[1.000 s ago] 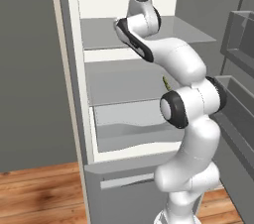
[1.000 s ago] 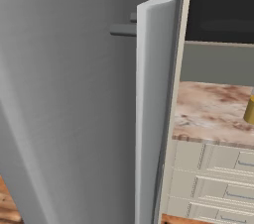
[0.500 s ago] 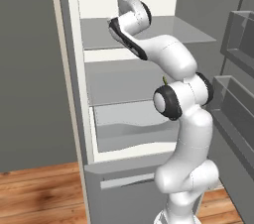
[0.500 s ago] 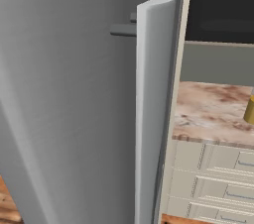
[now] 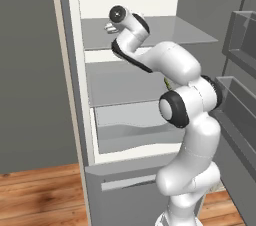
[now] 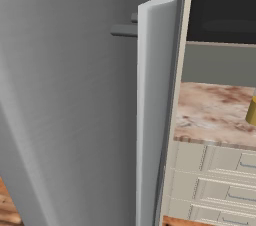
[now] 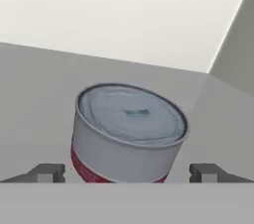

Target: Move the can and asparagus from the second highest shelf to the top shelf to make space. Then, place the pitcher from the counter on the cleared second highest shelf.

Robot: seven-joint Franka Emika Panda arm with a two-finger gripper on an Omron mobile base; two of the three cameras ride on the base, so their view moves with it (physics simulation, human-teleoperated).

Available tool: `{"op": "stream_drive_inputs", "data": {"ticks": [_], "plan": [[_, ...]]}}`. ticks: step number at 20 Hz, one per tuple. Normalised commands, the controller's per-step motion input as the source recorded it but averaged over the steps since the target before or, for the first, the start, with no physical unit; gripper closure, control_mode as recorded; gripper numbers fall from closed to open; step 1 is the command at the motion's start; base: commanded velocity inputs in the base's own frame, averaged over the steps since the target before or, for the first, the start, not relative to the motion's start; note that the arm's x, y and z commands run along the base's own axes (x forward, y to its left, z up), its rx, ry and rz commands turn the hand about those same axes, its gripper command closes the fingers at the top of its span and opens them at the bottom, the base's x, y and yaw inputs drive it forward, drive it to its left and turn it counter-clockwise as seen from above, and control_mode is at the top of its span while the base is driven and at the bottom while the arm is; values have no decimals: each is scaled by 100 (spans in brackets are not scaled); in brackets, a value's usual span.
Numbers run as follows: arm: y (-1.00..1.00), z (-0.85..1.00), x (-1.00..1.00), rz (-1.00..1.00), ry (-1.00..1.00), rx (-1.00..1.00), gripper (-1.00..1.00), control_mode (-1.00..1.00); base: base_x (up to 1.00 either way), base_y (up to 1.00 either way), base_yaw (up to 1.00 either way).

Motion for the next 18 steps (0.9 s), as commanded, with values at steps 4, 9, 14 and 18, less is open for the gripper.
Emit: {"op": "stream_drive_inputs", "data": {"ticks": [4,9,14,18], "plan": [[0,4,-41,-7,-8,0,-100,-100,0,0,0],[0,19,-58,0,0,0,-100,-100,0,0,0],[0,5,-93,0,7,0,-100,-100,0,0,0],[0,0,-100,0,14,0,-100,-100,0,0,0]]}}
